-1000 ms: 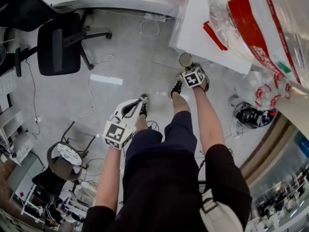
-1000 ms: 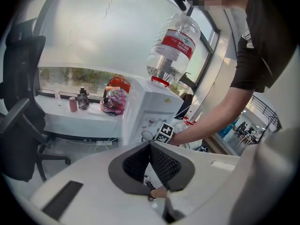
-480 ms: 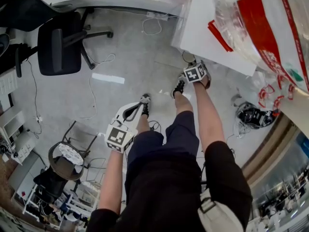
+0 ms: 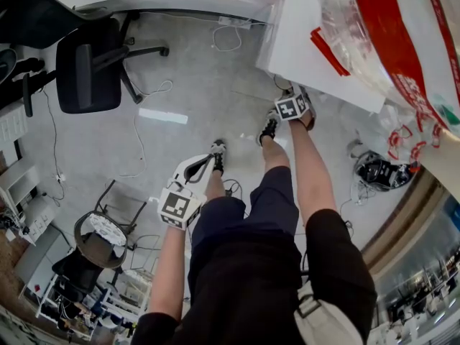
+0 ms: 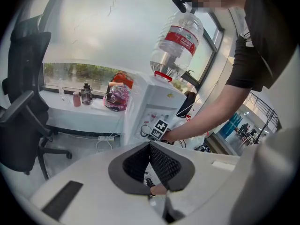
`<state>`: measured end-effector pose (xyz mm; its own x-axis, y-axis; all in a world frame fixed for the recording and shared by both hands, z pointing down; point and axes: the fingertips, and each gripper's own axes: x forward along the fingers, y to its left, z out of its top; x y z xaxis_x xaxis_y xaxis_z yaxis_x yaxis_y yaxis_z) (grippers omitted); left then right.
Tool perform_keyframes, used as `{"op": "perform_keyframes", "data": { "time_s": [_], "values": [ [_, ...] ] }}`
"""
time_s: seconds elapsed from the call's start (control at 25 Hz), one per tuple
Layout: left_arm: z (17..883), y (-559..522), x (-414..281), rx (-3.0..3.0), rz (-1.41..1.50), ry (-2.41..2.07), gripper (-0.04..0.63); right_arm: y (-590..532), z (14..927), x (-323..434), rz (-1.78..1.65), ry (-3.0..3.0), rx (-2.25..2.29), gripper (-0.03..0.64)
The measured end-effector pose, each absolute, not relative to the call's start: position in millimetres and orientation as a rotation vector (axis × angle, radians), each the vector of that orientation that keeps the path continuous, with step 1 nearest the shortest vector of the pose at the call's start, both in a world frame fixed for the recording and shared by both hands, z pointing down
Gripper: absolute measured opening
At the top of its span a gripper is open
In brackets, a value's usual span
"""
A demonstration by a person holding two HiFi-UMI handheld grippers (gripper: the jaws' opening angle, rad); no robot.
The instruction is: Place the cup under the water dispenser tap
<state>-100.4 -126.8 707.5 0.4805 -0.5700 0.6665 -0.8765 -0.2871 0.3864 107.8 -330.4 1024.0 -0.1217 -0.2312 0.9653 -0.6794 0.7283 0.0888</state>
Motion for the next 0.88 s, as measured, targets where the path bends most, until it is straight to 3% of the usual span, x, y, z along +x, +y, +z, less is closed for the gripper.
{"op": "perform_keyframes", "data": {
  "time_s": [0.24, 0.48, 0.88],
  "values": [
    [704.8, -129.2, -96.0, 2.023, 0.507, -1.210, 0.000, -330.8, 1022.2, 106.5, 0.410, -1.706, 0.716, 0.048],
    [701.5, -131.1, -92.7, 2.053, 0.482, -1.205, 0.000, -330.1, 1013.5, 105.8, 0.367, -1.723, 0.708, 0.115],
    [684.2, -128.0, -92.8, 2.095, 0.467, -1.151, 0.000, -307.7, 977.0, 121.4, 0.378, -1.714, 0.750, 0.129]
  ]
}}
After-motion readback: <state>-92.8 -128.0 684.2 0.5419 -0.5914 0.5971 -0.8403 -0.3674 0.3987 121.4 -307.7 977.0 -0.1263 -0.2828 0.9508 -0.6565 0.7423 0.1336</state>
